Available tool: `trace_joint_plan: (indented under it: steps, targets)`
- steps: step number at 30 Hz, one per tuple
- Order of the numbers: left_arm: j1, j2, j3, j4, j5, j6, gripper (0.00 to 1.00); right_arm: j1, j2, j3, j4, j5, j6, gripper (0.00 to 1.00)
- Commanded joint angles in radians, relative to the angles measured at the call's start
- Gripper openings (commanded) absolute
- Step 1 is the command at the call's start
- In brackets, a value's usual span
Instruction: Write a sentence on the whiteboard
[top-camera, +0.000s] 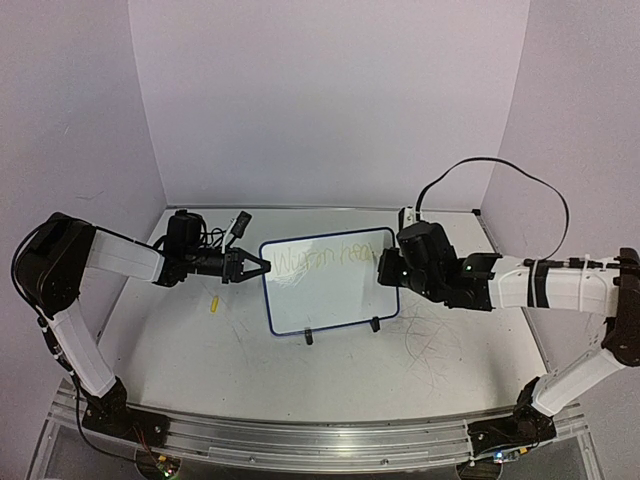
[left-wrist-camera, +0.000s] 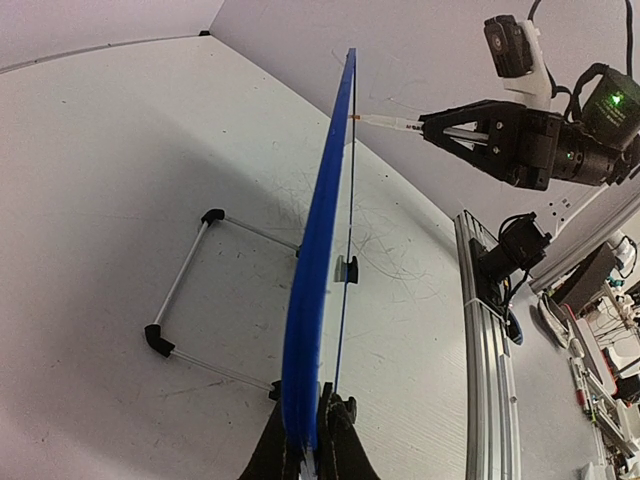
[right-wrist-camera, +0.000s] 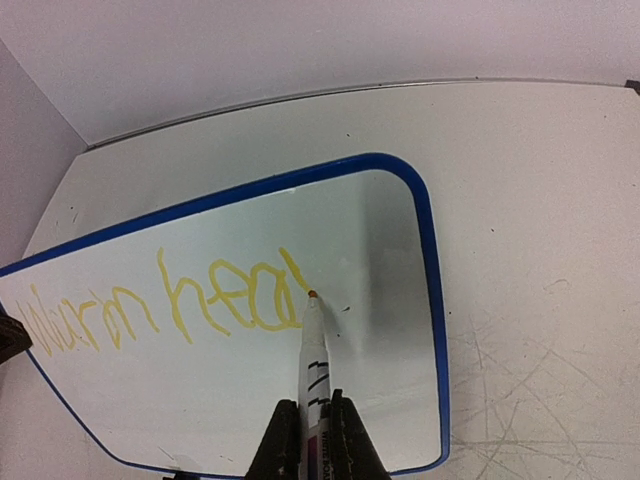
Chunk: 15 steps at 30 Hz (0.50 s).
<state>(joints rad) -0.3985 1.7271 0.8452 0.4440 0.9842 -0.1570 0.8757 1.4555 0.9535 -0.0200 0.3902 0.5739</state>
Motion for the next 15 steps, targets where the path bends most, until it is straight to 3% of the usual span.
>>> trace_joint_plan:
  steps: [1, 15]
  targets:
    - [-0.002, 0.014, 0.02, -0.056, -0.122, 0.069, 0.0, -0.006, -0.018, -0.024, -0.024, -0.004, 0.027, 0.0]
    - [-0.003, 0.011, 0.019, -0.057, -0.126, 0.07, 0.0, 0.003, -0.011, -0.029, -0.025, -0.017, 0.04, 0.0]
